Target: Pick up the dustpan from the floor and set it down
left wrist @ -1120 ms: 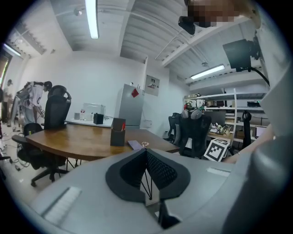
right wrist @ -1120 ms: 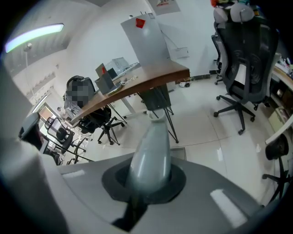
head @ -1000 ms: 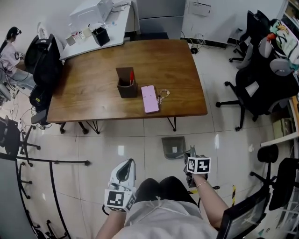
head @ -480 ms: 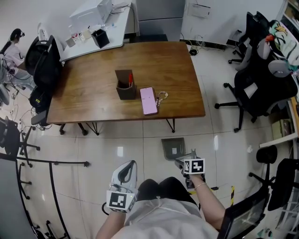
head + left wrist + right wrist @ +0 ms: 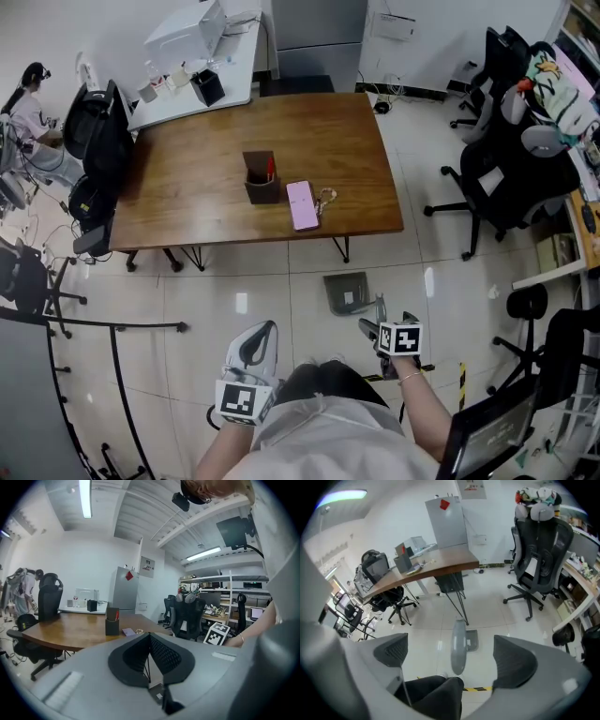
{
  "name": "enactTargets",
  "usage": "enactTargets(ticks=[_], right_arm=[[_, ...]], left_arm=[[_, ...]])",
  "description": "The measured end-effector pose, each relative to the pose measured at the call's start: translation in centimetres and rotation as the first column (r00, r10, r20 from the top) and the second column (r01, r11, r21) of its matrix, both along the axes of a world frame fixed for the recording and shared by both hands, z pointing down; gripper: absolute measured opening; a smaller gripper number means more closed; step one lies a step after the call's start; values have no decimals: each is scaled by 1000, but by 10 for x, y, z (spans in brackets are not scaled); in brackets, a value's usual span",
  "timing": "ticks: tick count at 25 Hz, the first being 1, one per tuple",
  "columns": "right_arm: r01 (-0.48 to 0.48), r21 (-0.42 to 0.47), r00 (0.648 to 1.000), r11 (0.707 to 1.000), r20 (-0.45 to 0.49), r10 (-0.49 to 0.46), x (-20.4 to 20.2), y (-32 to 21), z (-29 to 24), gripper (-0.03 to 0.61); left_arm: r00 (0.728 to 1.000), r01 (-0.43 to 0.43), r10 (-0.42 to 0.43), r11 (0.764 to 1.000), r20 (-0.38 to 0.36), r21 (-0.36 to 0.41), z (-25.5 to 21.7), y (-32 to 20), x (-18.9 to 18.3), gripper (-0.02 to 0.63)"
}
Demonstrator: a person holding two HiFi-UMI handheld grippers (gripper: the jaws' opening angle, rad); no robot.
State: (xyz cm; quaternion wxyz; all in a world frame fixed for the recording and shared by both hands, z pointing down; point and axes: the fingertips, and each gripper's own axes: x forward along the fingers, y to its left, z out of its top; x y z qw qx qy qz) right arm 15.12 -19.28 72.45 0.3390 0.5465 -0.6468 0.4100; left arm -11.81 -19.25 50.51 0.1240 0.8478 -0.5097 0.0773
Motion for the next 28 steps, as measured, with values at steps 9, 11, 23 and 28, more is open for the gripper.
enactTargets(ticks=[9,11,23,28], right_arm=[[138,359,987,923,-132,-97,-24,17,-152,2],[195,430,976,882,-170,-133,-25,28,-180,2],[272,796,939,541,-95,-331,-42,157,-316,2],[256,873,904,415,-64,-423,-52,214,-344,2]], left_arm=[[998,-43,44,998,-40,42,-42,28,-1,12],[998,-40,43,997,-44,63,-53,42,4,12],[992,52,-47,998,-117,45,-71,181,65,12],[993,38,-27,995,-113,92,-96,213,90,12]])
